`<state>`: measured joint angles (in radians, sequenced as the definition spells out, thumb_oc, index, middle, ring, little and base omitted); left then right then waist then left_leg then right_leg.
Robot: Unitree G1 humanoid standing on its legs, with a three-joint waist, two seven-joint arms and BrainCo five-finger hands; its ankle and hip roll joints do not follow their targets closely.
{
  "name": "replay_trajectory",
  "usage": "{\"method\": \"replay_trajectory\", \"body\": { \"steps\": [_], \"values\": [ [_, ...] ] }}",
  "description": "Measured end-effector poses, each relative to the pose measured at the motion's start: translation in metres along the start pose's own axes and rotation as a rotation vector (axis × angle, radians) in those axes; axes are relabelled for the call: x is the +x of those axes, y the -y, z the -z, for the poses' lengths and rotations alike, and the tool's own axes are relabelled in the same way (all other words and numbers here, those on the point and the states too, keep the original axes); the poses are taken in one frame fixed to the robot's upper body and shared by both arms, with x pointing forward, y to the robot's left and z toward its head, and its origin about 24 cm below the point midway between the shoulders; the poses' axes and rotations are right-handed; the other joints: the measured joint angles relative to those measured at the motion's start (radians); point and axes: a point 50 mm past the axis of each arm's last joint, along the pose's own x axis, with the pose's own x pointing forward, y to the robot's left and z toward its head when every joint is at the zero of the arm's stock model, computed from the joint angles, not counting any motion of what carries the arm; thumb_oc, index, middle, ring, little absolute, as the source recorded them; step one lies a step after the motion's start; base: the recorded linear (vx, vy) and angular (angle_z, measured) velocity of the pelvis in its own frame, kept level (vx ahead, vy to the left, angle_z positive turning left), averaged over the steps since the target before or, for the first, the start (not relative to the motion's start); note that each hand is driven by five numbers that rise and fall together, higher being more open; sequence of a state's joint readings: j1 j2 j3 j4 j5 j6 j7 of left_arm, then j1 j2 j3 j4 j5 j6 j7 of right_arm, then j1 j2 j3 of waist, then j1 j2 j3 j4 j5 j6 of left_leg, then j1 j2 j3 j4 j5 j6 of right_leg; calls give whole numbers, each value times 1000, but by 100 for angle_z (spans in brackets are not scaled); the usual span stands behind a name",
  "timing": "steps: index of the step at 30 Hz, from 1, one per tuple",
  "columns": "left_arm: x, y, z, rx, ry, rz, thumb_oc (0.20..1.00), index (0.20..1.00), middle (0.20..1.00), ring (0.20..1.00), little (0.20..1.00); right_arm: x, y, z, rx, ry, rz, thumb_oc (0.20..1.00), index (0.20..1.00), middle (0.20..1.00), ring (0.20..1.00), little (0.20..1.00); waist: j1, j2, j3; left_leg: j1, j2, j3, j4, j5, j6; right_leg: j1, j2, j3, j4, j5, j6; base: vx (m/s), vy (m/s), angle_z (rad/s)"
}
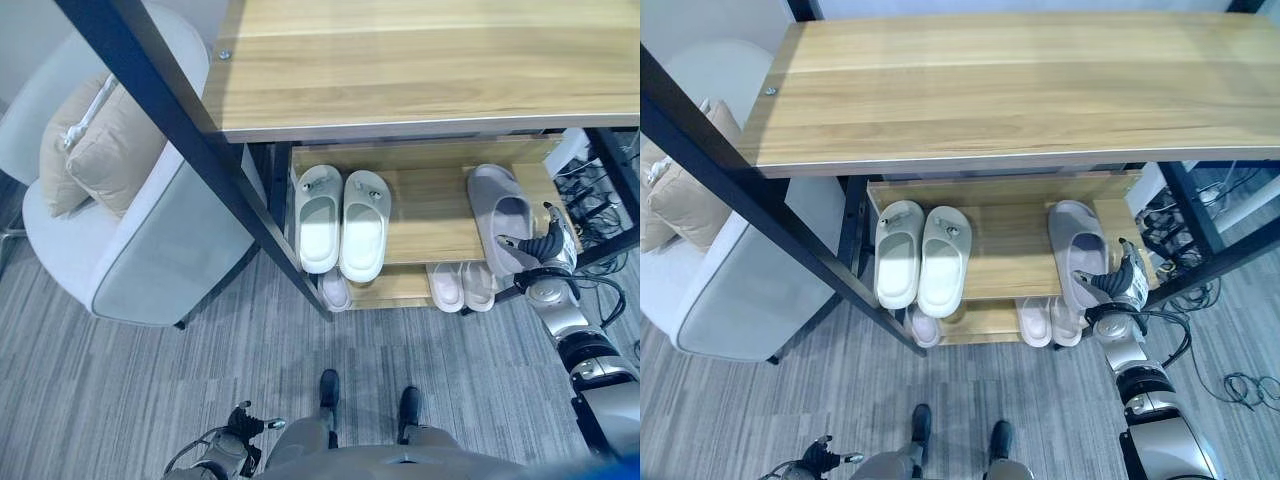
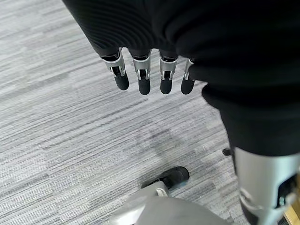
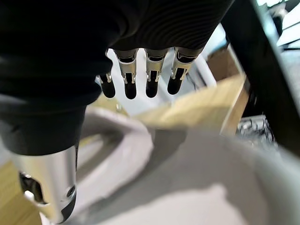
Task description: Arrange the slippers neatly on the shoe rack.
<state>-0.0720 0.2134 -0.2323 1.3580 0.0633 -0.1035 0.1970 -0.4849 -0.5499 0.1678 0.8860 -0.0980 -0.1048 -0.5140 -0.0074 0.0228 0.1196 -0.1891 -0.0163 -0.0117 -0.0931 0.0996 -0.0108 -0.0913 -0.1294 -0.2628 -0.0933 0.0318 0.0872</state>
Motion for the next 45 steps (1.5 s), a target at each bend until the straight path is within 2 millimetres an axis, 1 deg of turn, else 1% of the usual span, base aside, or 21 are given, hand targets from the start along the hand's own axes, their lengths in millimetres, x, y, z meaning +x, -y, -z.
{"method": "replay_trajectory", "body": {
  "steps": [2,4,7,9,11,12,16,18,20,21,22,24,26,27,30,32,35,39,41,43,45],
  "values": [
    [0,-1,-1,-3,1,-2,1000,1000,1000,1000,1000,6,3,-9,40,7,19,1000,1000,1000,1000,1000,-2,5,23,-7,1,0,0,2,0,-8,1,0,0,1,-1,0,0,0],
    [0,-1,-2,-9,7,-3,1000,1000,1000,1000,1000,12,7,-17,90,5,38,1000,1000,1000,1000,1000,-1,9,27,-30,3,0,0,3,-2,-31,3,0,-2,2,-1,0,0,0],
    [1,-2,-4,-15,17,-5,1000,1000,1000,1000,1000,17,14,-22,146,-3,71,1000,1000,1000,1000,1000,0,15,38,-41,4,1,0,5,-3,-42,4,1,0,4,-4,0,0,0],
    [1,-2,-6,-17,25,-5,1000,1000,1000,1000,1000,20,15,-25,150,-3,77,1000,1000,1000,1000,1000,0,17,41,-41,4,1,0,5,-3,-42,4,1,0,4,-4,0,0,0],
    [3,-9,-13,-41,40,-22,1000,1000,1000,1000,1000,28,20,-36,153,22,88,1000,1000,1000,1000,1000,-3,17,44,-76,7,2,0,12,-5,-78,7,2,0,13,-7,6,5,-4],
    [3,-9,-15,-39,46,-23,1000,1000,1000,1000,1000,29,21,-38,159,25,88,1000,1000,1000,1000,1000,-3,18,49,-77,7,3,0,13,-4,-79,6,2,0,14,-7,0,0,0],
    [4,-9,-18,-24,66,-21,1000,1000,1000,1000,1000,33,29,-41,132,43,91,1000,1000,1000,1000,1000,-1,22,62,-78,7,2,0,14,-4,-79,7,2,0,15,-7,0,0,0],
    [5,-12,-30,-17,106,-25,1000,1000,1000,1000,1000,39,36,-48,95,73,94,1000,1000,1000,1000,1000,-3,18,70,-96,9,2,0,18,-8,-98,9,2,0,18,-9,0,0,0],
    [6,-15,-36,-17,124,-31,1000,1000,1000,1000,1000,42,38,-48,87,62,95,1000,1000,1000,1000,1000,-4,14,77,-108,11,1,0,27,-7,-109,12,1,0,27,-8,0,0,0],
    [6,-15,-35,-17,120,-32,1000,1000,1000,1000,1000,44,39,-49,81,57,86,774,774,774,774,774,-2,13,78,-107,12,0,0,29,-8,-107,12,1,0,28,-8,0,0,0],
    [6,-17,-34,-15,119,-36,1000,1000,1000,1000,1000,45,39,-52,72,61,77,200,200,200,200,200,-1,13,81,-107,13,0,0,32,-9,-107,14,1,0,32,-10,0,0,0],
    [6,-18,-34,-14,118,-40,1000,1000,1000,1000,1000,51,45,-59,69,47,104,200,200,200,200,200,5,16,86,-107,16,-2,0,31,-18,-106,16,0,0,34,-12,0,0,0],
    [6,-18,-34,-14,118,-40,1000,1000,1000,1000,1000,55,48,-70,82,69,112,200,200,200,200,200,24,13,94,-108,19,-5,0,33,-19,-105,19,-1,0,36,-15,-4,-2,4],
    [6,-18,-32,-13,116,-39,1000,1000,1000,1000,1000,55,48,-71,83,73,109,200,200,200,200,200,28,12,95,-107,19,-12,0,39,-12,-102,20,-8,1,36,-16,-15,6,15],
    [6,-19,-34,-13,119,-41,1000,1000,1000,1000,1000,57,47,-83,85,108,99,200,200,200,200,200,41,3,101,-107,17,-24,0,41,-10,-98,19,-17,1,34,-18,-12,7,12],
    [6,-20,-36,-12,123,-44,1000,1000,1000,1000,1000,57,45,-83,80,111,90,200,200,200,200,200,42,-6,106,-106,16,-24,0,42,-9,-96,19,-16,1,34,-18,0,0,0],
    [7,-22,-37,-11,125,-48,1000,1000,1000,1000,1000,55,43,-87,52,141,81,200,200,200,200,200,26,-20,112,-85,16,-25,0,44,-10,-73,19,-16,1,34,-18,0,0,0],
    [7,-24,-38,-10,127,-52,1000,1000,1000,1000,1000,48,37,-75,30,142,61,200,200,200,200,200,12,-26,108,-69,17,-24,0,43,-11,-59,20,-15,1,34,-18,0,0,0],
    [7,-24,-37,-10,123,-52,1000,1000,1000,1000,1000,40,31,-62,14,131,41,200,200,200,200,200,7,-30,106,-59,17,-24,0,43,-11,-47,20,-13,1,35,-19,0,0,0],
    [7,-23,-37,-3,121,-51,1000,1000,1000,1000,1000,32,22,-53,34,115,19,200,200,200,200,200,-4,-32,102,-43,18,-20,0,43,-11,-35,20,-9,1,35,-19,-5,0,-5],
    [6,-21,-34,-3,112,-47,1000,1000,1000,1000,1000,21,10,-39,55,83,-11,200,200,200,200,200,-5,-40,80,-37,20,-18,-1,40,-12,-29,21,-7,1,34,-19,7,-2,-3]
  ]
}}
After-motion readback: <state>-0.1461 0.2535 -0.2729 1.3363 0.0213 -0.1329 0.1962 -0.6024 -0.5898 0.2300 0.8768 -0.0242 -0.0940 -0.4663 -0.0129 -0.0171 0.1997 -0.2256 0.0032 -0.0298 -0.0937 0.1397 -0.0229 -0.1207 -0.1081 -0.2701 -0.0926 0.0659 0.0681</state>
